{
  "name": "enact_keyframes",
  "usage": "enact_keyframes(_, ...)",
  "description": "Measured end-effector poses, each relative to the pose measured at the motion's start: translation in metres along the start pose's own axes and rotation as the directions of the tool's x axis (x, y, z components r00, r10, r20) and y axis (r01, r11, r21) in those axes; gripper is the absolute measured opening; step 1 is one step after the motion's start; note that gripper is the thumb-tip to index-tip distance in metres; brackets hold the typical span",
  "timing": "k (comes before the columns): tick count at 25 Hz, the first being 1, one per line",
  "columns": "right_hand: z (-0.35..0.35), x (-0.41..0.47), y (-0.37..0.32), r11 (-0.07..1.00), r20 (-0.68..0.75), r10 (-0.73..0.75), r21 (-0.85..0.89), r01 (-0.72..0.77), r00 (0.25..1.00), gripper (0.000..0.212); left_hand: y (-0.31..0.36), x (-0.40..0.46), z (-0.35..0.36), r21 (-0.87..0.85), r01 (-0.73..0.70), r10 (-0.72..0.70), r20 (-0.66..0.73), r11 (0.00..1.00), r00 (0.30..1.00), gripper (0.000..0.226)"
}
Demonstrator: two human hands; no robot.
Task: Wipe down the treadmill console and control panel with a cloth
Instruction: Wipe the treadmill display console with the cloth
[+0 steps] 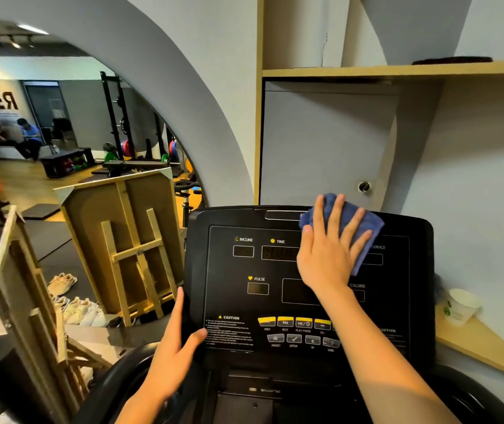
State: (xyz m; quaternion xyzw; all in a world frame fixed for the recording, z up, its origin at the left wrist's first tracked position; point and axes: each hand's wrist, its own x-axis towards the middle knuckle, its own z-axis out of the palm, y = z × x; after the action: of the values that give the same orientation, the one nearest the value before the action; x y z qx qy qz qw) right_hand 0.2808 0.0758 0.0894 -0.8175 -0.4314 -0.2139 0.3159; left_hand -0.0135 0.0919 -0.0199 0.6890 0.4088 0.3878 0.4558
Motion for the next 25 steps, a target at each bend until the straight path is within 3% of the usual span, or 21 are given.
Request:
enact_keyframes(6,0.024,-0.023,-0.085,0.977,0.032,-0.21,0.04,0.209,0.977,0.066,-0.001,0.001,-0.005,-0.034,0.018,-0.018,0.013,0.999,1.0,0.075)
enact_keyframes(15,0.039,-0.045,-0.14,0.94,0.086,-0.336,0.091,0.328,0.938,0.066,0.007,0.001,-0.003,-0.236,0.054,-0.046,0.035,0.97,0.998,0.052)
enact_keyframes(17,0.041,-0.052,-0.145,0.924,0.099,-0.376,0.113,0.365,0.921,0.066,0.006,-0.001,-0.005,-0.243,0.031,-0.021,0.044,0.969,0.999,0.055)
enact_keyframes(21,0.044,-0.07,-0.149,0.904,0.136,-0.419,0.161,0.397,0.898,0.068,0.001,-0.003,-0.009,-0.215,-0.002,0.012,0.049,0.977,0.999,0.084)
enact_keyframes(25,0.048,-0.096,-0.144,0.874,0.187,-0.477,0.2,0.442,0.859,0.068,-0.004,-0.002,-0.012,-0.202,-0.019,0.029,0.043,0.979,0.999,0.08)
